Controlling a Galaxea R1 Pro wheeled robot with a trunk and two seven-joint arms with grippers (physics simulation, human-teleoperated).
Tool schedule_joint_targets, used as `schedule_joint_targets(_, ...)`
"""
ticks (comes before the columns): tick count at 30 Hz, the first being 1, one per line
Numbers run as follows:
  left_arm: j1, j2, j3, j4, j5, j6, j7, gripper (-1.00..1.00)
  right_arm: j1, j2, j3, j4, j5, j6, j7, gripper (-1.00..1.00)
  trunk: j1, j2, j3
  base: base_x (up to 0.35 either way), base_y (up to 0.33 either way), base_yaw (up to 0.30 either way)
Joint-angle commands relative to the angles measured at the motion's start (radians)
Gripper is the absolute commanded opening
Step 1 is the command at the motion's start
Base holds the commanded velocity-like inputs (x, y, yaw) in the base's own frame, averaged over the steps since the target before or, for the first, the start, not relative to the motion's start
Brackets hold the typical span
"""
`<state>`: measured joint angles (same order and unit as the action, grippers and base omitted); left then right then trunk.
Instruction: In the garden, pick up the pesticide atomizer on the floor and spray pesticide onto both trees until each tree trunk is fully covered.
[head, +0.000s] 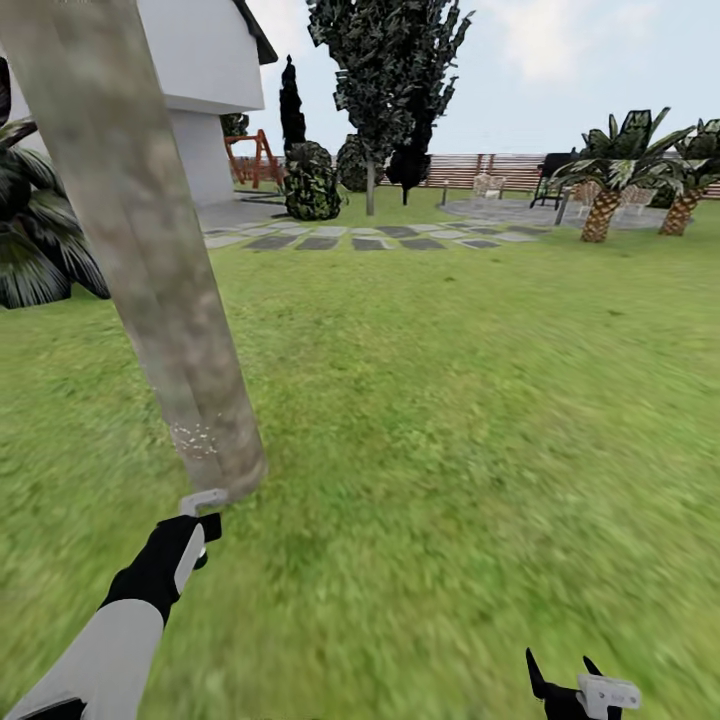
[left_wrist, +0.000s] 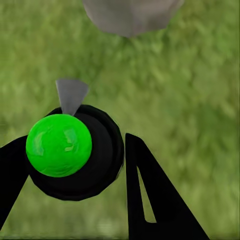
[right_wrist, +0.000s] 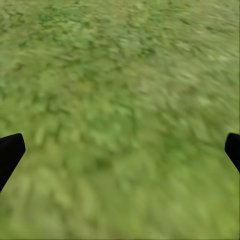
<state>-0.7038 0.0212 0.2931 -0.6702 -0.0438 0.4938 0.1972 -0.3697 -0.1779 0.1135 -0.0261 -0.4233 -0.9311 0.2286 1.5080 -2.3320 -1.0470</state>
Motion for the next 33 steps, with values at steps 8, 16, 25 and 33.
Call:
schedule_joint_targets(8,0.0,0.0,0.0,0.0,-0.001,0.0,0.0,-1.0,0.0,0.0,0.0,0.0,0.0,0.0,0.0,1.0,0.0,0.0,0.0,0.0,-0.274,0.279)
schedule_joint_targets(16,0.0,0.002,0.0,0.001,-0.001,0.0,-0.002,-1.0,0.0,0.0,0.0,0.0,0.0,0.0,0.0,1.0,0.0,0.0,0.0,0.047,-0.2,0.266)
schedule_joint_targets(25,-0.024,-0.004,-0.063,-0.01,0.0,0.019,-0.017,-1.0,0.0,0.0,0.0,0.0,0.001,0.0,0.002,1.0,0.0,0.0,0.0,0.001,-0.005,0.025)
schedule_joint_targets(33,-0.177,0.048,-0.118,-0.014,0.01,0.139,-0.05,-1.0,0.0,0.0,0.0,0.0,0.001,0.0,0.002,1.0,0.0,0.0,0.0,0.0,0.0,0.0)
